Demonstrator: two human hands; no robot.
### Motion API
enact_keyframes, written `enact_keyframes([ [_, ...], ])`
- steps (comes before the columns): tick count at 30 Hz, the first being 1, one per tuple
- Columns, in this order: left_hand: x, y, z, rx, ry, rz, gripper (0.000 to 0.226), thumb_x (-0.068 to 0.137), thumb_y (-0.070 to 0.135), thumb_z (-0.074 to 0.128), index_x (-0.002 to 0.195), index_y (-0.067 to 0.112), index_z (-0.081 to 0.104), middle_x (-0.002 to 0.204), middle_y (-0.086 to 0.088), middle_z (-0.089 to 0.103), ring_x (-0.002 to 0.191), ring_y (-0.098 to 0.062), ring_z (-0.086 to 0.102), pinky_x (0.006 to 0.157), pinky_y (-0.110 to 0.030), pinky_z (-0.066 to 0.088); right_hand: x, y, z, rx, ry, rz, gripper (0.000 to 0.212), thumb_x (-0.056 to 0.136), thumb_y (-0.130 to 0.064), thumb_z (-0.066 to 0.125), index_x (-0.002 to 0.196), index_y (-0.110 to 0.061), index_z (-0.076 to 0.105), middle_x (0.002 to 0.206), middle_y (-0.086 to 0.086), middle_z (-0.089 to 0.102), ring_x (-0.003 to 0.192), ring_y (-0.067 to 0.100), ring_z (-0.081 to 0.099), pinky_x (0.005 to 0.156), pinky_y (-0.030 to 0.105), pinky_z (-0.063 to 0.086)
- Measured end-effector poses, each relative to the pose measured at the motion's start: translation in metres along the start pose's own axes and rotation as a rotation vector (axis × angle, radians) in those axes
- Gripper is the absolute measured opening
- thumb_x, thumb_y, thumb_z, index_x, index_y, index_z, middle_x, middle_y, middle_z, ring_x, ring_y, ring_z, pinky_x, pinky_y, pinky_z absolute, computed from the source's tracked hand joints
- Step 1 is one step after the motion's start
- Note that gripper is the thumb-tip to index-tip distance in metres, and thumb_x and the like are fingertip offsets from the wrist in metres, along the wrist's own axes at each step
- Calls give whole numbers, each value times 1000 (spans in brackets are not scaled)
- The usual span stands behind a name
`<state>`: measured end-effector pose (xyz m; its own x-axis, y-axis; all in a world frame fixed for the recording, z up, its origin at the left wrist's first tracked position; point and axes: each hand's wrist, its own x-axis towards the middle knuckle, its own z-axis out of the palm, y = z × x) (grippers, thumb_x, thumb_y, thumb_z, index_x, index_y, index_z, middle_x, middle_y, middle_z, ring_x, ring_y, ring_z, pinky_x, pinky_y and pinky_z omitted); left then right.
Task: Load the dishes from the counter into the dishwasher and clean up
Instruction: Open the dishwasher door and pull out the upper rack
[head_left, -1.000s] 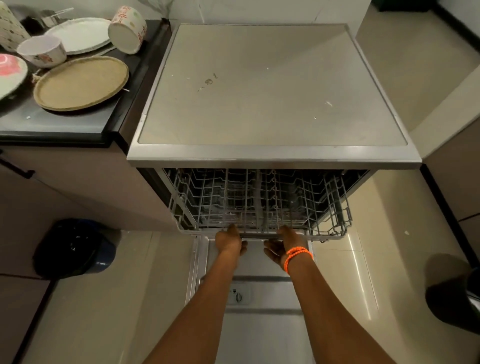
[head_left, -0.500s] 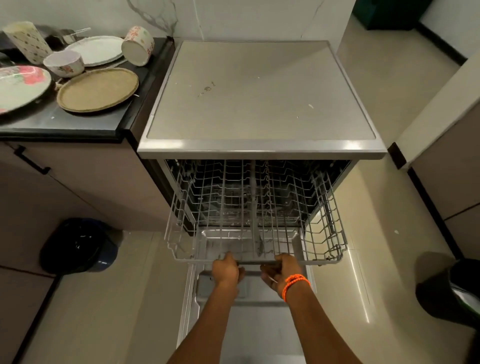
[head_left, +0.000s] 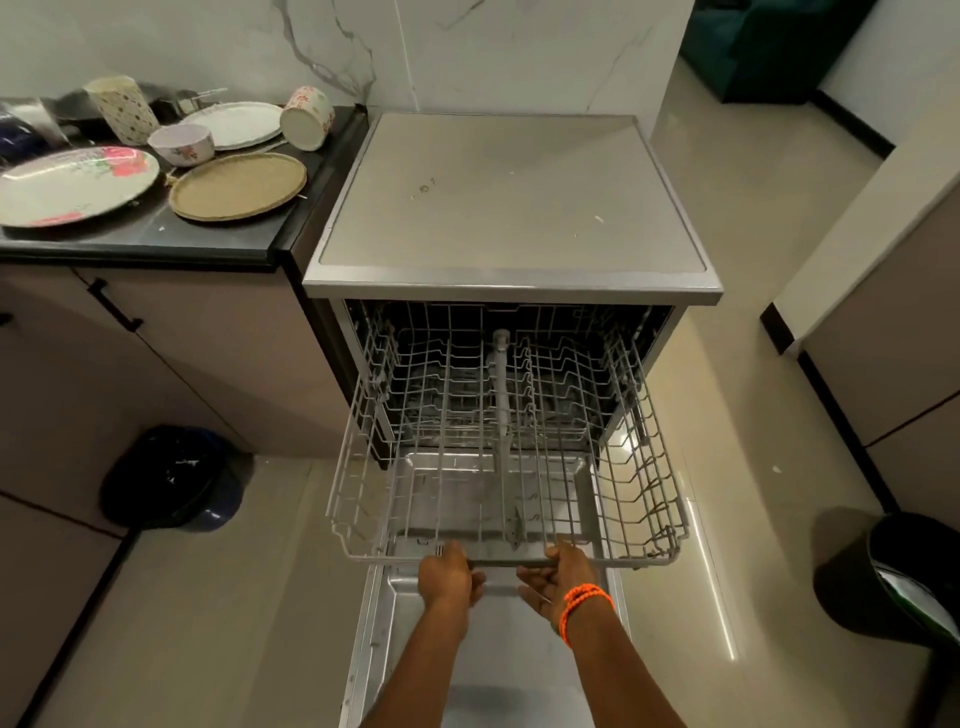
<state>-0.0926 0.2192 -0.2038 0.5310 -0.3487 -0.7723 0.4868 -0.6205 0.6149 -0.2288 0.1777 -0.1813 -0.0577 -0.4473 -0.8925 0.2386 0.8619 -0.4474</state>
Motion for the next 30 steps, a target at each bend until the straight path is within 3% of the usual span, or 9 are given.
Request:
enact_keyframes([
  [5, -14, -25, -12, 27, 8, 19, 32, 106, 26, 49, 97, -2, 63, 73, -21, 68, 49, -21, 56, 39, -24, 43, -14, 19, -17, -3, 4, 0, 16, 94, -14, 47, 98, -5, 59, 76, 21, 64, 79, 33, 66, 76, 46, 54],
  [13, -29, -48, -25, 21, 11, 13, 34, 104, 25, 48, 98, -4, 64, 75, -20, 66, 49, -19, 54, 38, -24, 40, -30, 40, -32, -2, 1, -4, 16, 92, -13, 45, 97, -5, 59, 78, 20, 63, 78, 32, 66, 75, 45, 55],
  [19, -42, -78, -48, 78, 53, -22, 37, 104, 23, 46, 97, -10, 64, 69, -20, 64, 47, -21, 52, 39, -24, 37, -48, 74, -48, 3, 2, 46, 12, 94, -10, 45, 93, -6, 56, 81, 23, 64, 86, 34, 66, 87, 52, 52],
  [21, -43, -77, -53, 102, 53, -25, 36, 103, 21, 47, 96, -9, 65, 68, -19, 64, 47, -21, 53, 38, -24, 36, -54, 76, -49, 3, -13, 53, 11, 94, -11, 46, 91, -7, 56, 77, 21, 65, 81, 33, 65, 83, 49, 54],
  [30, -45, -71, -57, 94, -32, -51, 32, 104, 25, 46, 99, -2, 62, 86, -17, 71, 65, -26, 66, 45, -27, 44, -57, 72, -49, 24, -31, 58, 15, 96, -9, 44, 98, -4, 58, 84, 24, 66, 88, 36, 64, 80, 49, 54],
])
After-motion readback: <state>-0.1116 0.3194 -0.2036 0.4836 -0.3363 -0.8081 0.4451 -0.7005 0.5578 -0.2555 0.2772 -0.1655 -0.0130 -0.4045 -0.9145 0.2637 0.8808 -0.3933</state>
